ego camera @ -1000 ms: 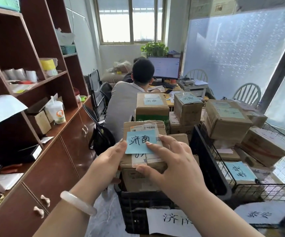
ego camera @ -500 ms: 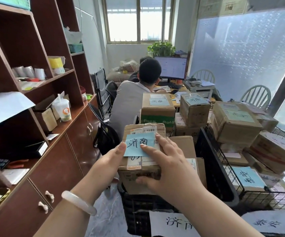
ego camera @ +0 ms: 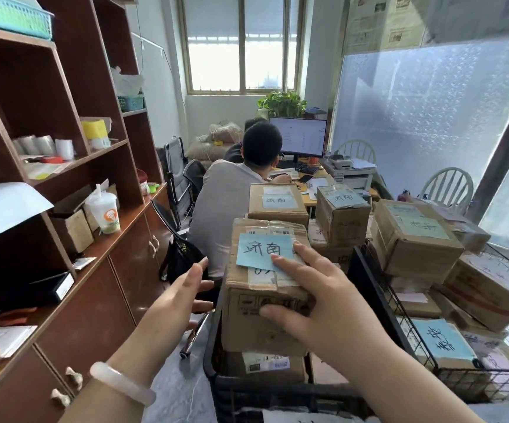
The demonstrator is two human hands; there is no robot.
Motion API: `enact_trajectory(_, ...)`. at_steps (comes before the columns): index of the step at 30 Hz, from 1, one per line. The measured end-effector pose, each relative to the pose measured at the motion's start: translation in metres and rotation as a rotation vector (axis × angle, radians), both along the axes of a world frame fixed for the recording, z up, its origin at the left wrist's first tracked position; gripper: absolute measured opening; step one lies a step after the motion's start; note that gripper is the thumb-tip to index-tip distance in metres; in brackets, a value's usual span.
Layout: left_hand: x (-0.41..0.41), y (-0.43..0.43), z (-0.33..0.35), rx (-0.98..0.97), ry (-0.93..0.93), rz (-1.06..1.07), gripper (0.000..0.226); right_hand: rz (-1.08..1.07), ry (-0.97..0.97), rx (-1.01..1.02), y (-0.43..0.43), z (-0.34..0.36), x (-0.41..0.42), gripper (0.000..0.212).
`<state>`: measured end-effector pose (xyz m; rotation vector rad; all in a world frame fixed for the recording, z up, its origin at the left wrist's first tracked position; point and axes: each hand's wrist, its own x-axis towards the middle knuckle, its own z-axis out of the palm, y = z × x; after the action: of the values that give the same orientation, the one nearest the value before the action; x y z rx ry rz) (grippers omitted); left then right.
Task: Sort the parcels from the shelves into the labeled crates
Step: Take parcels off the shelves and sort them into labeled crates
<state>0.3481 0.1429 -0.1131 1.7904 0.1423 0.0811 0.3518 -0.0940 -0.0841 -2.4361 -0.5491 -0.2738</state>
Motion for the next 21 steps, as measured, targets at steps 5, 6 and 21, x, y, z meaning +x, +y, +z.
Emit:
enact_trajectory(5,0.017,0.003,0.009,-0.005,0.020,-0.032,0.053,-0.065,-0.196,0.131,-0.018,0.060,0.042,0.080)
enact_trajectory(6,0.021,0.003,0.010,0.004,0.027,-0.046,0.054,-0.071,-0.240,0.124,-0.019,0.074,0.058,0.078)
enact_trajectory(21,0.095,0.000,0.016,0.108,0.002,-0.256,0.068,-0.124,0.026,-0.060,0.002,0.097,0.250,0.077)
